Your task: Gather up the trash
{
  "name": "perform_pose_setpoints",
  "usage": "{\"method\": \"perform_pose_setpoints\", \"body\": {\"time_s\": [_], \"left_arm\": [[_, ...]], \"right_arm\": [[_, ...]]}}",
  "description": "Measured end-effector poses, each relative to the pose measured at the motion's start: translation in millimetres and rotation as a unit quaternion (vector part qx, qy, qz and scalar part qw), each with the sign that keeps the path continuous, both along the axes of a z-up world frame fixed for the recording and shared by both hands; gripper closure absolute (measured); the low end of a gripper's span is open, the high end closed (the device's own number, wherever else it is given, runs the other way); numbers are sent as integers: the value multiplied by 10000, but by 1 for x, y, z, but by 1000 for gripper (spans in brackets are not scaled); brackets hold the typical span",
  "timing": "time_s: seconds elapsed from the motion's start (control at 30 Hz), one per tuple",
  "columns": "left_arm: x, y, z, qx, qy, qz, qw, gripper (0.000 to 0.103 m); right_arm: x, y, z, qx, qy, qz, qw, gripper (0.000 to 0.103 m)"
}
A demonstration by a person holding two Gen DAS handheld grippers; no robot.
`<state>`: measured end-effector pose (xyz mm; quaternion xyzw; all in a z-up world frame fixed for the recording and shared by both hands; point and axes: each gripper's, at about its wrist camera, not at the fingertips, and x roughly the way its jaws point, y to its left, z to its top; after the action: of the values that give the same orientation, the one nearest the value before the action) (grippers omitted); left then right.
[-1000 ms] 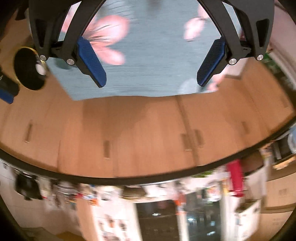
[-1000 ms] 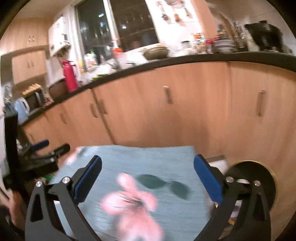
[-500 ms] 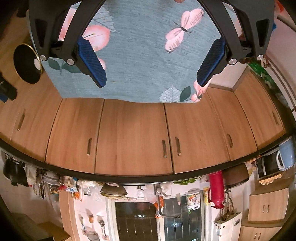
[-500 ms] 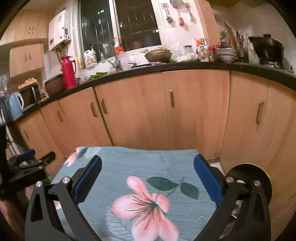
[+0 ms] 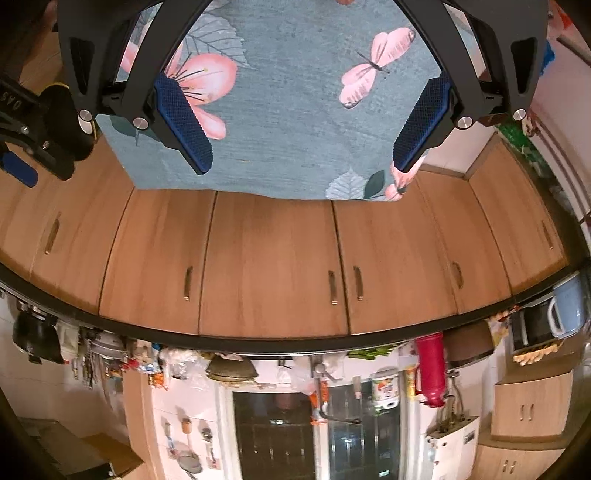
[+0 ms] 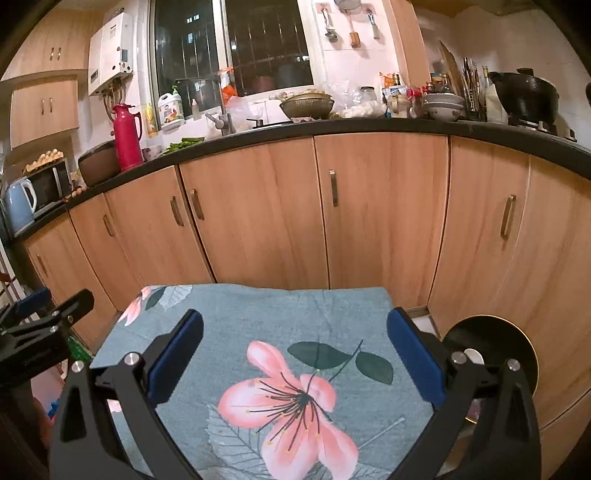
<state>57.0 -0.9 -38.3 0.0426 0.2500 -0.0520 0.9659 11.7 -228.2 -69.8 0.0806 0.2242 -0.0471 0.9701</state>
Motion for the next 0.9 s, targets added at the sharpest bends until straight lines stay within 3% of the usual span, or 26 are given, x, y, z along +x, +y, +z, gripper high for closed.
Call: {"method": "perform_pose_setpoints", "body": {"time_s": [0.2, 0.9], "left_arm": [[-9, 12, 7, -166, -127, 93, 9997, 8], [-9, 7, 3, -49, -167, 110, 9998, 8]], "right_arm": [[-6, 8, 9, -140, -145, 0, 9998, 3], [-4, 9, 8, -97, -94, 59, 9999, 3]]}}
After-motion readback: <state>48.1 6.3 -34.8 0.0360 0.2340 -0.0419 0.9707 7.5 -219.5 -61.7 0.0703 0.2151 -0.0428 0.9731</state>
